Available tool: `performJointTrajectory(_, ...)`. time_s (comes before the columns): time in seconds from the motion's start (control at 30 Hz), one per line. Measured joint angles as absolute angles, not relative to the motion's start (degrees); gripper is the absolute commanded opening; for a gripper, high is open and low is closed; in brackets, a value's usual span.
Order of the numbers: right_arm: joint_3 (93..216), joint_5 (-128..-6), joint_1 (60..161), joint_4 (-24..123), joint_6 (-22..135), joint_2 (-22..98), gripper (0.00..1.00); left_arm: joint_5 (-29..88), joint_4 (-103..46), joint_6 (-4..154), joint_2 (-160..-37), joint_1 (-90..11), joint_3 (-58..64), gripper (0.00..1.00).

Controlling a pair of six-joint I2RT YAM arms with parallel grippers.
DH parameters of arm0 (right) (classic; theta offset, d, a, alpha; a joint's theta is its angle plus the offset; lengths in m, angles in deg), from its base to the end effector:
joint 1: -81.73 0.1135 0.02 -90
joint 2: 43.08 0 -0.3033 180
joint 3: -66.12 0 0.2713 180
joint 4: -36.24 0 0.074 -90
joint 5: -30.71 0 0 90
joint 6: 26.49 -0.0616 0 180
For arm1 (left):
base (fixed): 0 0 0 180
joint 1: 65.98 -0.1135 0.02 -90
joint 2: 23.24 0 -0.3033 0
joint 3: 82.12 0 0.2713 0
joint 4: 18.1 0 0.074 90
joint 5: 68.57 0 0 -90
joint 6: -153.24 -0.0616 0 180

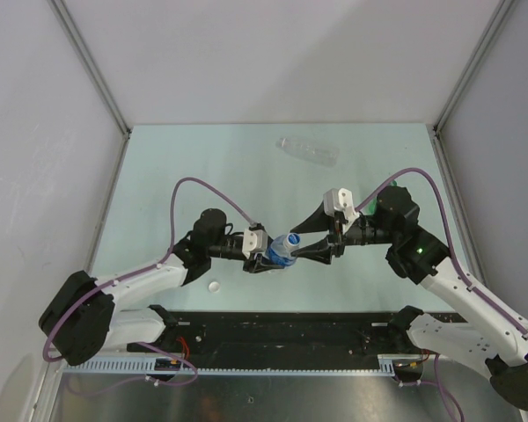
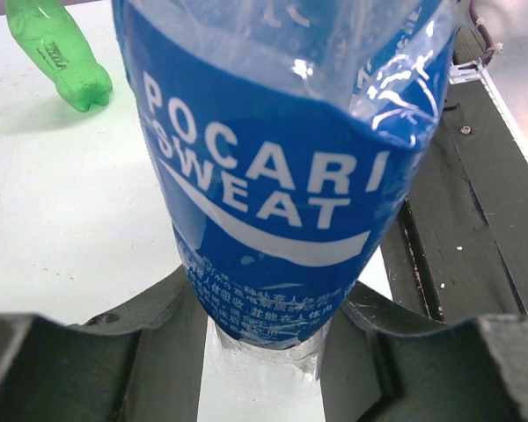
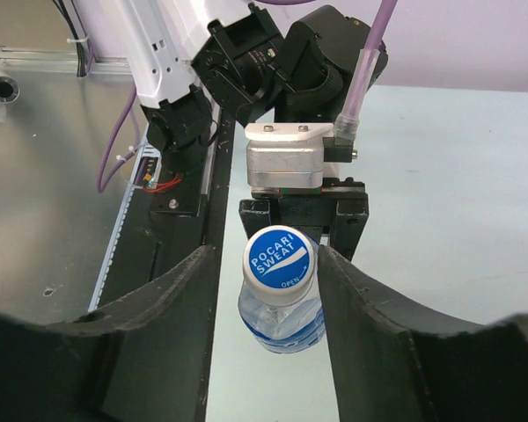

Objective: Screw on the bottle caps
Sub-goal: Screw the bottle cap onto the plastic bottle.

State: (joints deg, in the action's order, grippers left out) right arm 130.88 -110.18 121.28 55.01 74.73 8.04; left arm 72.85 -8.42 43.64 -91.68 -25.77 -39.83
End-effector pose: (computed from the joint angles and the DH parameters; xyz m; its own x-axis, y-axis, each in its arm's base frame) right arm 0.1282 0.1678 0.4035 0.1265 -0.0547 -0.9905 -0.9919 -0.0167 -0.1257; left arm 0.1674 -0.2045 0.2441 0.1231 0.1698 -0.9778 0.9912 -0.0687 0.1129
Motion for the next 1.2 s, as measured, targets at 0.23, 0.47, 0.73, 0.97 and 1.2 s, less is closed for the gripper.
performJointTrajectory(0.23,130.9,-110.1,121.4,55.1,74.7,8.1,0.35,73.0,-8.9,43.2,-91.3,-25.8,-39.8,0.0)
performJointTrajectory(0.47,131.0,-110.1,121.5,54.8,74.7,8.4,0.18,72.6,-10.4,43.2,-90.0,-25.8,-39.8,0.0)
performJointTrajectory(0.73,131.8,-107.1,122.7,54.4,75.2,8.5,0.08,69.5,-12.1,44.8,-87.6,-25.8,-39.6,0.0)
performJointTrajectory(0.97,132.6,-98.2,125.6,53.0,75.1,9.5,0.01,63.5,-13.2,47.8,-84.7,-25.9,-39.6,0.0)
performJointTrajectory(1.2,133.0,-87.0,127.1,50.4,73.0,11.8,0.0,55.2,-14.2,52.6,-83.8,-25.9,-39.5,0.0)
